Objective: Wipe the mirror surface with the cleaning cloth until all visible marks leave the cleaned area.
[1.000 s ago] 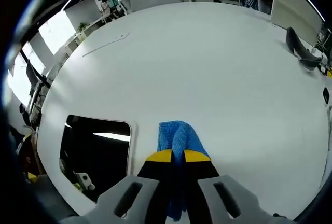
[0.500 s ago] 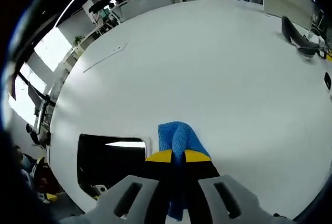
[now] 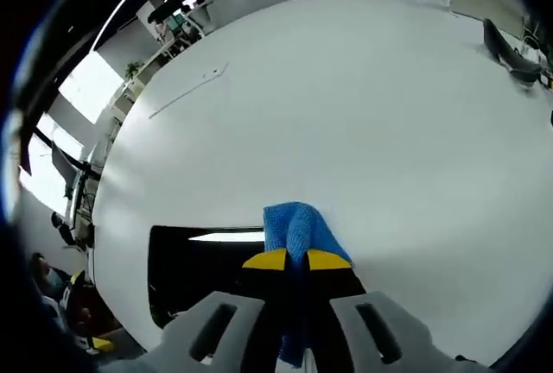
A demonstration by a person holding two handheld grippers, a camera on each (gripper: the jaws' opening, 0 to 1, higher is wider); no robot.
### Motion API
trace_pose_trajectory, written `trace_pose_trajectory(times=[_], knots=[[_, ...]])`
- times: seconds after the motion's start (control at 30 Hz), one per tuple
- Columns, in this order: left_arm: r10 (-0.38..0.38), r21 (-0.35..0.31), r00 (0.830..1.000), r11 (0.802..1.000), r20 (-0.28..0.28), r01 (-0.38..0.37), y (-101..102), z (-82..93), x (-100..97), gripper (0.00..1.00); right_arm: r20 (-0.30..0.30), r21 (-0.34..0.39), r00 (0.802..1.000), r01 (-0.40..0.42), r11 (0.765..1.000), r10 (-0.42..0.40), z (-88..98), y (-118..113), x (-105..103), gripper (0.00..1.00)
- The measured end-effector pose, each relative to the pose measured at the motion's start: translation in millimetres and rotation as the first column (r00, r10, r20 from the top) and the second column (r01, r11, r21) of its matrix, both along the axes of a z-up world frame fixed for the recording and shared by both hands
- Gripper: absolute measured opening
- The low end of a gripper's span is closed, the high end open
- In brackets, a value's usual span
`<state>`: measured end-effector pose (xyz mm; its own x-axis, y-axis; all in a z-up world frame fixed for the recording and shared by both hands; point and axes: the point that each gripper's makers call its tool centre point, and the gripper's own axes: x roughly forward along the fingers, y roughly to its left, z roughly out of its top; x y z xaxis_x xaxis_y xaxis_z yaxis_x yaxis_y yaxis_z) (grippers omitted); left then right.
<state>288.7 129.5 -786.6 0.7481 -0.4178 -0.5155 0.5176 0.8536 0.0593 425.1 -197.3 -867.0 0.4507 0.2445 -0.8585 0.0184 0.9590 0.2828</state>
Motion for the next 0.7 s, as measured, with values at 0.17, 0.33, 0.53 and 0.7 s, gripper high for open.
trace_pose_trajectory(times=[0.17, 0.33, 0.53, 0.7], knots=[[-0.009, -0.003, 1.000, 1.000, -0.004, 0.009, -2, -0.1, -1.4, 0.96, 0.000, -0.012, 1.000, 0.019, 1.000, -0.019, -4.8, 1, 3, 0.00], [-0.015, -0.022, 1.000, 1.000, -0.010, 0.014, -4, 0.8, -1.9, 0.97, 0.000, -0.021, 1.000, 0.026, 0.999, -0.026, -6.0, 1, 6, 0.00], [-0.021, -0.041, 1.000, 0.999, -0.011, 0.020, -8, 2.6, -2.5, 0.99, 0.004, -0.014, 1.000, 0.027, 1.000, -0.027, -3.1, 9, 3, 0.00], [-0.029, -0.043, 0.999, 0.999, -0.015, 0.028, -9, 1.5, -3.2, 0.99, 0.006, -0.011, 1.000, 0.019, 1.000, -0.019, -2.9, 21, 2, 0.00]])
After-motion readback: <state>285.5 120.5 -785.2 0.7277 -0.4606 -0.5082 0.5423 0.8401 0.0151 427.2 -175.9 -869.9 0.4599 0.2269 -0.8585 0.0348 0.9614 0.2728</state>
